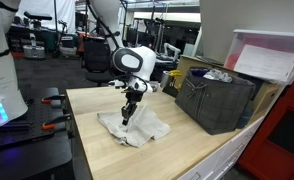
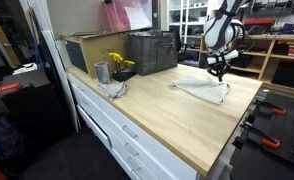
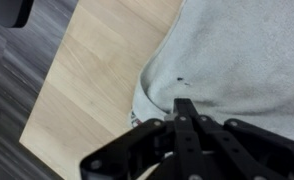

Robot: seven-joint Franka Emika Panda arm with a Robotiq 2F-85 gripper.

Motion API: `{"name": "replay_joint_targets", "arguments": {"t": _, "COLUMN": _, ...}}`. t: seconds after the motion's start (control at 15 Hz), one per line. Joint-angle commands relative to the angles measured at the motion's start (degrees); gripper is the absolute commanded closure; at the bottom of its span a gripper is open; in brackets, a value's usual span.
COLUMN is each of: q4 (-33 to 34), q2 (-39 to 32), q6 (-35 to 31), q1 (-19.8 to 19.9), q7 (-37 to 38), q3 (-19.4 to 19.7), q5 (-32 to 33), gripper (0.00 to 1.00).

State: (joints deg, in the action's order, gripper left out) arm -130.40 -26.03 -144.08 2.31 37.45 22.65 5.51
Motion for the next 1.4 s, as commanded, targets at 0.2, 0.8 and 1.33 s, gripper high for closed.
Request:
{"name": "replay_joint_targets", "arguments": {"t": 0.2, "q4": 0.7, "q2": -1.1, "q6": 1.3, "q1": 0.0, "q7": 0.5, "q3": 1.0, "q5": 5.4, "gripper": 0.44}}
{"name": "replay_joint_targets", "arguments": {"t": 0.8, "q4": 2.4, "q2": -3.5, "q6": 1.1, "q1": 0.4, "q7": -0.2, "q3": 1.7, "q5": 6.3, "gripper": 0.69}}
{"name": "replay_joint_targets", "arguments": {"t": 1.33, "q4": 2.2, "q2": -2.7, "q6": 1.2, "q1": -0.3, "q7": 0.1, "q3": 2.0, "q5": 8.8, "gripper": 0.84}}
